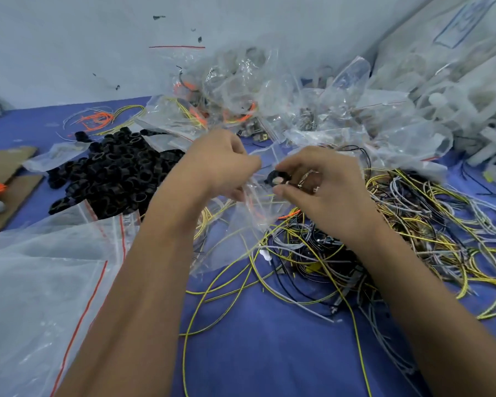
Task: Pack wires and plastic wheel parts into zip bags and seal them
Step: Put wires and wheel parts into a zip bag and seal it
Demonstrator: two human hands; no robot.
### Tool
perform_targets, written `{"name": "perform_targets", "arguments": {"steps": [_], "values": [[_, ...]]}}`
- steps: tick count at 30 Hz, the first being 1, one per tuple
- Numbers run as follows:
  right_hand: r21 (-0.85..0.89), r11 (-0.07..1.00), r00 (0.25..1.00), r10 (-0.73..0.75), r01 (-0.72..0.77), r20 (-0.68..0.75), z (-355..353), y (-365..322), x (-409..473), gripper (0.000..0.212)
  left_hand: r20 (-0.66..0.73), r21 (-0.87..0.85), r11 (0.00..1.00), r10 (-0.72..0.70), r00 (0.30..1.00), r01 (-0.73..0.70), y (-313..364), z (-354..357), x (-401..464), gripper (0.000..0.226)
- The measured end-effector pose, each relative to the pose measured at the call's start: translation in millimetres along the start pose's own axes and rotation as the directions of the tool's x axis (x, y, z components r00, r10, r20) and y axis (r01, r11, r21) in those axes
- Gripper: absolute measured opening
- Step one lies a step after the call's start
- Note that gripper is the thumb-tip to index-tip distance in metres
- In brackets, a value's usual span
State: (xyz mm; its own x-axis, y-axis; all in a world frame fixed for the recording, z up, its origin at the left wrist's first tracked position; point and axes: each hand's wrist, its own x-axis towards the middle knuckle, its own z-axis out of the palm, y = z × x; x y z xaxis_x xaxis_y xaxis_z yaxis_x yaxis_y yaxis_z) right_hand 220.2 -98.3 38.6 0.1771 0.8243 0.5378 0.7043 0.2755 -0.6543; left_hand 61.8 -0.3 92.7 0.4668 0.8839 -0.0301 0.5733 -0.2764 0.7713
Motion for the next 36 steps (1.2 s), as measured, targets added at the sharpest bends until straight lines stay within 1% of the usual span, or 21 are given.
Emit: {"name": "perform_targets", "arguments": {"steps": [2, 3, 5, 7, 8, 10, 12, 14, 15, 17, 19, 21, 23, 24, 26, 28, 29, 31, 32, 34, 36], "values": [[-0.083, 0.994, 0.996, -0.068, 0.073, 0.061, 2, 0, -1, 0.023, 0.025, -0.003, 1.000, 0.024, 0.999, -0.024, 2, 1, -1, 0.009], [-0.111, 0.990, 0.994, -0.081, 0.089, 0.079, 2, 0, -2, 0.021, 0.042, -0.002, 0.999, 0.033, 0.999, -0.033, 3, 4, -2, 0.014], [-0.139, 0.984, 0.991, -0.098, 0.110, 0.089, 5, 1, -4, 0.017, 0.088, 0.011, 0.999, 0.047, 0.995, -0.048, 6, 10, -4, 0.020], [-0.151, 0.978, 0.987, -0.130, 0.143, 0.096, 10, 1, -4, 0.012, 0.123, 0.014, 0.998, 0.066, 0.990, -0.068, 9, 14, -7, 0.019], [-0.153, 0.974, 0.983, -0.148, 0.165, 0.112, 13, 1, -4, 0.009, 0.124, 0.006, 0.997, 0.076, 0.989, -0.077, 10, 14, -8, 0.019], [-0.134, 0.971, 0.966, -0.169, 0.197, 0.194, 16, 2, -3, 0.012, 0.111, -0.036, 0.996, 0.088, 0.990, -0.084, 11, 11, -7, 0.019], [-0.066, 0.981, 0.950, -0.160, 0.184, 0.268, 17, 2, -4, 0.016, 0.106, -0.081, 0.993, 0.095, 0.990, -0.087, 10, 7, -6, 0.014], [-0.035, 0.987, 0.965, -0.145, 0.157, 0.219, 17, 1, -5, 0.034, 0.105, -0.115, 0.990, 0.097, 0.990, -0.085, 9, 5, -6, 0.005], [-0.053, 0.988, 0.974, -0.130, 0.142, 0.188, 17, 2, -4, 0.035, 0.106, -0.123, 0.989, 0.098, 0.990, -0.085, 9, 6, -7, 0.005], [-0.151, 0.982, 0.976, -0.085, 0.116, 0.200, 18, 4, -2, 0.018, 0.101, -0.137, 0.986, 0.110, 0.989, -0.095, 10, 8, -7, 0.004], [-0.190, 0.976, 0.952, -0.041, 0.103, 0.305, 19, 3, -3, 0.016, 0.074, -0.162, 0.980, 0.132, 0.988, -0.118, 10, 11, -8, 0.004], [-0.149, 0.983, 0.892, -0.030, 0.109, 0.451, 21, 0, -6, 0.009, 0.043, -0.180, 0.973, 0.155, 0.987, -0.145, 9, 13, -7, 0.005], [-0.122, 0.988, 0.857, -0.021, 0.098, 0.515, 22, -3, -8, 0.013, 0.032, -0.215, 0.963, 0.172, 0.985, -0.161, 8, 15, -6, 0.009], [-0.106, 0.992, 0.866, -0.004, 0.065, 0.500, 22, -4, -7, 0.018, 0.022, -0.229, 0.959, 0.179, 0.984, -0.169, 6, 17, -4, 0.011], [-0.032, 0.999, 0.917, 0.017, -0.005, 0.399, 16, -5, -5, 0.029, -0.025, -0.249, 0.947, 0.202, 0.979, -0.201, 5, 20, -3, 0.013], [0.053, 0.995, 0.970, 0.065, -0.080, 0.234, 8, -3, -1, 0.029, -0.098, -0.295, 0.926, 0.215, 0.972, -0.235, 2, 26, 1, 0.014], [0.055, 0.992, 0.986, 0.109, -0.117, 0.129, 4, -2, 2, 0.029, -0.141, -0.319, 0.915, 0.212, 0.967, -0.247, -1, 30, 4, 0.015], [-0.024, 0.983, 0.983, 0.180, -0.181, -0.041, -4, 2, 12, 0.028, -0.208, -0.367, 0.896, 0.185, 0.961, -0.251, -9, 41, 9, 0.017], [-0.090, 0.977, 0.979, 0.185, -0.193, -0.086, -8, 5, 19, 0.028, -0.225, -0.394, 0.887, 0.162, 0.961, -0.242, -15, 48, 11, 0.017], [-0.193, 0.959, 0.974, 0.182, -0.205, -0.131, -14, 14, 34, 0.026, -0.238, -0.436, 0.874, 0.120, 0.964, -0.217, -29, 62, 13, 0.018], [-0.242, 0.940, 0.966, 0.208, -0.242, -0.156, -17, 25, 50, 0.022, -0.220, -0.453, 0.869, 0.104, 0.970, -0.197, -42, 74, 14, 0.023]]}}
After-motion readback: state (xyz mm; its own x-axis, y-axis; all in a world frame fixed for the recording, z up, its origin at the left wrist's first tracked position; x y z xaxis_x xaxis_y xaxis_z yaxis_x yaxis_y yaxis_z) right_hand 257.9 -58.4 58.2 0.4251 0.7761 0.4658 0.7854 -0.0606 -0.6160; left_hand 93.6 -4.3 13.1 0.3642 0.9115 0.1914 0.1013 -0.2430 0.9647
